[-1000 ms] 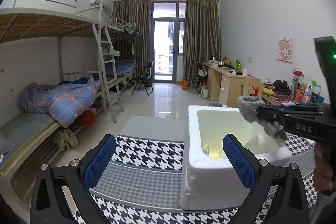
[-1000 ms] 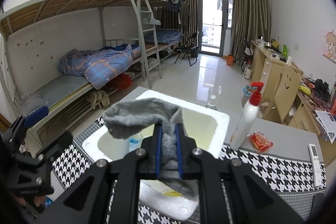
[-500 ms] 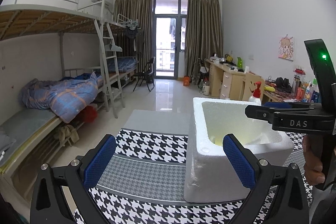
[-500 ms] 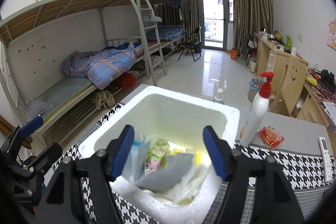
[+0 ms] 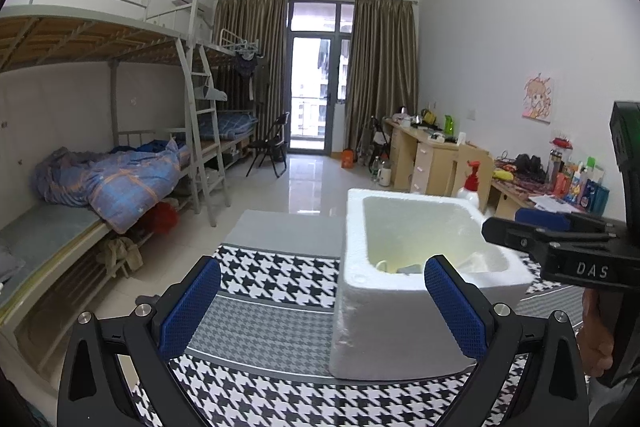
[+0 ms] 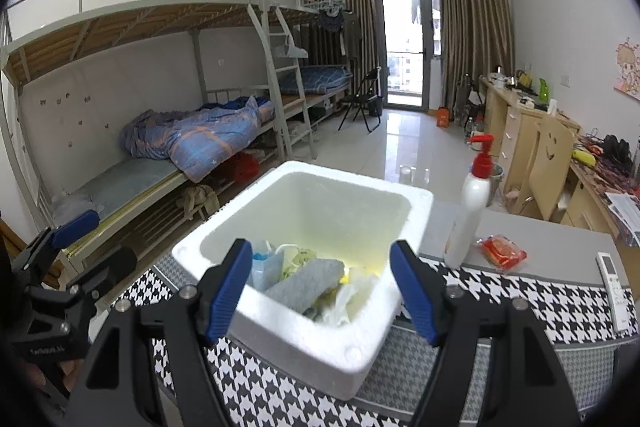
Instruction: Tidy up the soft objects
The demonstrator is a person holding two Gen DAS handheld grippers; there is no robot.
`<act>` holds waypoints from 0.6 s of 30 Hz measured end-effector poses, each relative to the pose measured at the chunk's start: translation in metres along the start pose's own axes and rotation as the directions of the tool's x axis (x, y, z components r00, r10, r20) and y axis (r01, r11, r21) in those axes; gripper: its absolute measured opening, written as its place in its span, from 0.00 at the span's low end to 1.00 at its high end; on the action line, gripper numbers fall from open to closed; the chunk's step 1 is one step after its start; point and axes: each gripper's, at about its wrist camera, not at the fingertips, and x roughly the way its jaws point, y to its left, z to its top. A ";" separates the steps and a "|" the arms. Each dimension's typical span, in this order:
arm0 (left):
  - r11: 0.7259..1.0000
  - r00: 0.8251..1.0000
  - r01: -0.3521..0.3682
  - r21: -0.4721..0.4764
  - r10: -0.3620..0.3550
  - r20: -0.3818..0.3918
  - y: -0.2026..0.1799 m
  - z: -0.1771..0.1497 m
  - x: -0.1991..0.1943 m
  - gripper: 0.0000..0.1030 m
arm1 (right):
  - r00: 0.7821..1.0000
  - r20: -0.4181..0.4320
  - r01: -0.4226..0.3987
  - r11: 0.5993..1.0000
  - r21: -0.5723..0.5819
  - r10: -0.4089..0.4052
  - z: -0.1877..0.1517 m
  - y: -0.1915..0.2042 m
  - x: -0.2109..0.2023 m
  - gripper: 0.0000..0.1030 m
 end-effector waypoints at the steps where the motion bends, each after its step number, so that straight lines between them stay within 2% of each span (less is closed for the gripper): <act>1: 1.000 1.000 0.000 0.004 0.000 0.005 -0.003 0.001 -0.001 0.99 | 1.000 0.003 0.003 1.000 0.003 -0.003 -0.001 -0.001 -0.003 0.73; 8: 0.999 0.999 0.028 0.025 -0.029 0.024 -0.019 0.000 -0.012 0.99 | 0.996 0.052 0.067 0.998 0.016 -0.068 -0.008 -0.008 -0.024 0.73; 11: 0.999 0.999 0.036 0.037 -0.037 0.030 -0.027 0.001 -0.015 0.99 | 0.992 0.088 0.087 0.996 0.030 -0.089 -0.013 -0.010 -0.036 0.84; 18: 0.997 0.997 0.064 0.051 -0.066 0.040 -0.041 -0.001 -0.024 0.99 | 0.984 0.134 0.117 0.993 0.033 -0.120 -0.025 -0.012 -0.056 0.91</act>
